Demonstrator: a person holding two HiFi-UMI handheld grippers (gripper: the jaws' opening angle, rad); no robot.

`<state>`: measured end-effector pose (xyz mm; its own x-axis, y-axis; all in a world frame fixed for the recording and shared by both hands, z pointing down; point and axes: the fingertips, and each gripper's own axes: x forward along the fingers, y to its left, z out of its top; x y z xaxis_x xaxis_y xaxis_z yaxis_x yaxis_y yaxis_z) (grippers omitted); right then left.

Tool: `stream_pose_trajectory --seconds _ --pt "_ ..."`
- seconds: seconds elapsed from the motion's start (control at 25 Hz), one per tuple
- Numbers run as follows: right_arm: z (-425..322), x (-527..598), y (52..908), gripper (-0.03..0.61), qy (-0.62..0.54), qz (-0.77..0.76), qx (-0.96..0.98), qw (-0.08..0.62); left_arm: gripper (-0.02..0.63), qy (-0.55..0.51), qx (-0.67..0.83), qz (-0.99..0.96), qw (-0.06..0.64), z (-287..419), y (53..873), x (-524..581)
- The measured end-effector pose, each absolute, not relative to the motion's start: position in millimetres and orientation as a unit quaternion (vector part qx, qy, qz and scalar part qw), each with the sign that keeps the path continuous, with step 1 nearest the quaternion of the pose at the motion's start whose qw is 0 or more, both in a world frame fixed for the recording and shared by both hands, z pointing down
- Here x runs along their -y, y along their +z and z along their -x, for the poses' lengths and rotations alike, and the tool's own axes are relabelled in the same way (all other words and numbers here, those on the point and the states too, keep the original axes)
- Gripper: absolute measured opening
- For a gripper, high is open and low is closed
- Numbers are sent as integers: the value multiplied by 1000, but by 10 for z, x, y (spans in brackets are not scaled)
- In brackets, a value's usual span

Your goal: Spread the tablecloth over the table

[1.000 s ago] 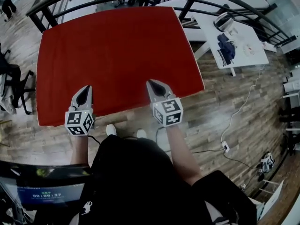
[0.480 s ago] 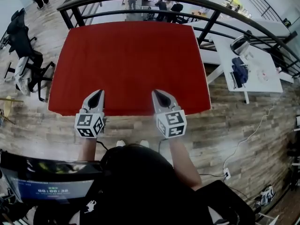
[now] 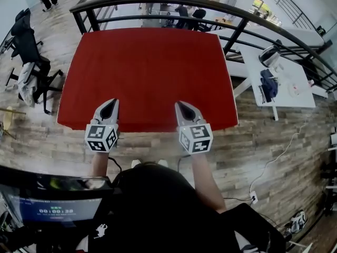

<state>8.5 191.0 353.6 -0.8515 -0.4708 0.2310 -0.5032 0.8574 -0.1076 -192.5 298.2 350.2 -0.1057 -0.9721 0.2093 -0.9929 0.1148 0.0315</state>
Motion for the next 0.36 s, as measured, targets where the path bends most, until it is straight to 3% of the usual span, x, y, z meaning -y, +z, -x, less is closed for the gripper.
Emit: stream_pose_trajectory --seconds 0.36 --pt "163 -2253 3480 8 87 -268 953 107 3 62 730 -672 105 2259 3498 -3347"
